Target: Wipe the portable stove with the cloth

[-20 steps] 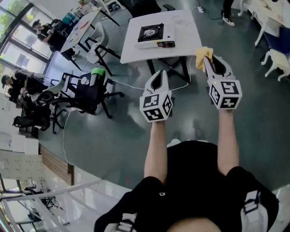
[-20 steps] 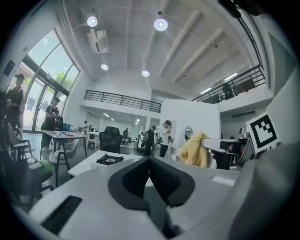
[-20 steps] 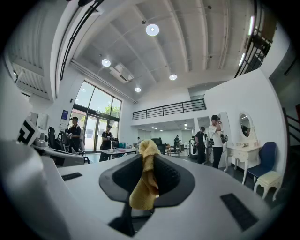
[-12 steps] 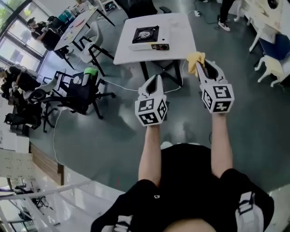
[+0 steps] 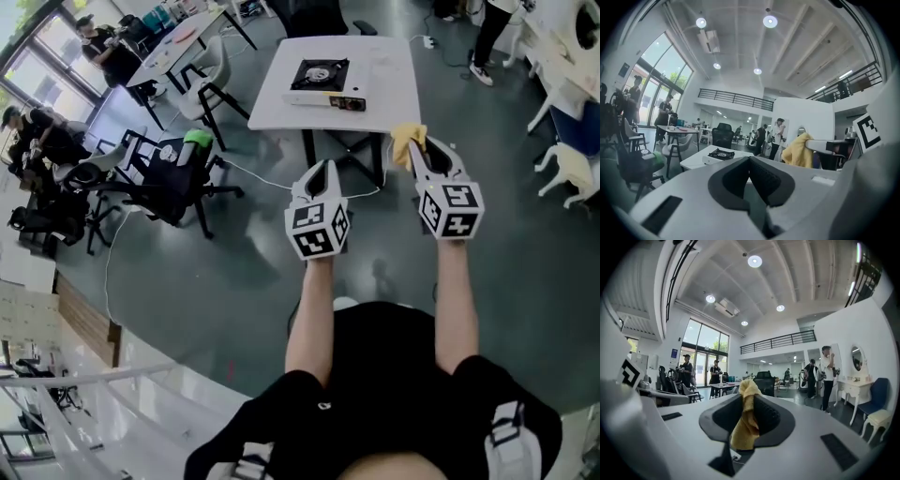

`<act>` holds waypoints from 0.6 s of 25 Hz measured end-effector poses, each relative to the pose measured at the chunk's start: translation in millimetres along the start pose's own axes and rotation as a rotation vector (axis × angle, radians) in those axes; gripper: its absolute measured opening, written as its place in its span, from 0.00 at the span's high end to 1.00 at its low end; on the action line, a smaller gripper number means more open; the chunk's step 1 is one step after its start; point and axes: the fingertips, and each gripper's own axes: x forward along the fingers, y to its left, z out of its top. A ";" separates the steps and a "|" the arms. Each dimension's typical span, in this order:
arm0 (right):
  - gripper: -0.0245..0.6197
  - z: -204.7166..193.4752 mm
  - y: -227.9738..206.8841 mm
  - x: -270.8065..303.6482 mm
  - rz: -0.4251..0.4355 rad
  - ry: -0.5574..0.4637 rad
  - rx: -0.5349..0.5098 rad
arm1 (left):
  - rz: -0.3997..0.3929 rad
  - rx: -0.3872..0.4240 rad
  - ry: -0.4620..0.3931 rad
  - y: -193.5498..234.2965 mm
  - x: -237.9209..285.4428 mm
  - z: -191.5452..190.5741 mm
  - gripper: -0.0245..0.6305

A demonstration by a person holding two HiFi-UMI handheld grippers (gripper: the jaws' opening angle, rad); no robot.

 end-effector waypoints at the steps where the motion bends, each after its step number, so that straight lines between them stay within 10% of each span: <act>1: 0.86 0.0 -0.7 2.2 0.018 0.011 0.016 | 0.002 0.001 -0.001 -0.4 1.6 1.4 0.97; 15: 0.86 -1.3 -20.8 13.1 0.034 -0.026 0.175 | -0.030 0.146 -0.018 -17.6 29.8 23.7 0.97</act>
